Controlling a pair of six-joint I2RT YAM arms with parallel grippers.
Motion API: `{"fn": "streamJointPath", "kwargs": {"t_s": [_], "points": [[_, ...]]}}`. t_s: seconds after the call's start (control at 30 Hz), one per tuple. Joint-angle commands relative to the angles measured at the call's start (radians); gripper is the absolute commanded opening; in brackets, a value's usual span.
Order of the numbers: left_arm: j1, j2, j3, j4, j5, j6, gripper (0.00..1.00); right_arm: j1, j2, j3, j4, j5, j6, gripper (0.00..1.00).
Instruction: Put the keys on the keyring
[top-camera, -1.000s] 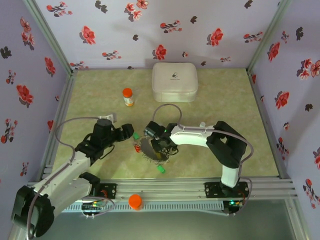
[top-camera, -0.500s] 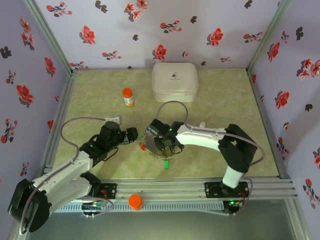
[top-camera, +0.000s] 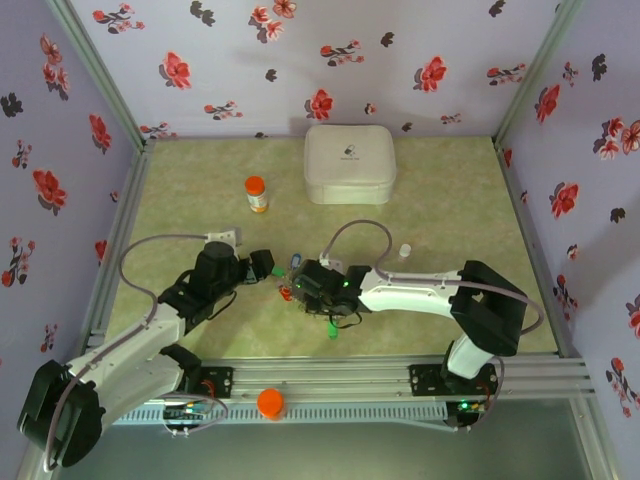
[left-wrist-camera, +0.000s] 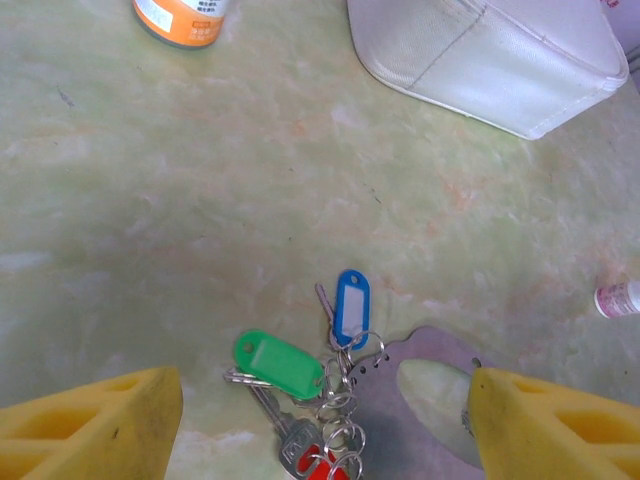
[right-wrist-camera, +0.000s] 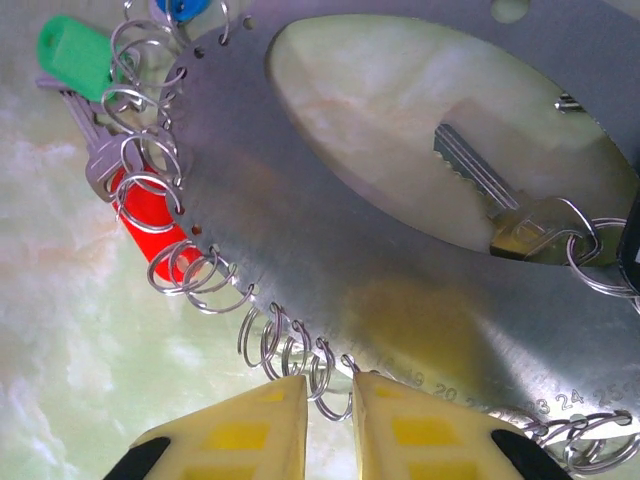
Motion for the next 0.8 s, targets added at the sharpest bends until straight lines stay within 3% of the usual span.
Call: {"fn": "streamJointPath", "kwargs": {"t_s": [0.0, 0.77], "points": [[0.008, -0.022, -0.02, 0.032, 0.029, 0.018, 0.75, 0.01, 0.014, -0.019, 0.003, 0.029, 0.077, 0.17], [0.01, -0.022, -0.027, 0.052, 0.044, 0.017, 0.76, 0.027, 0.062, -0.002, -0.041, -0.029, 0.114, 0.18]]}}
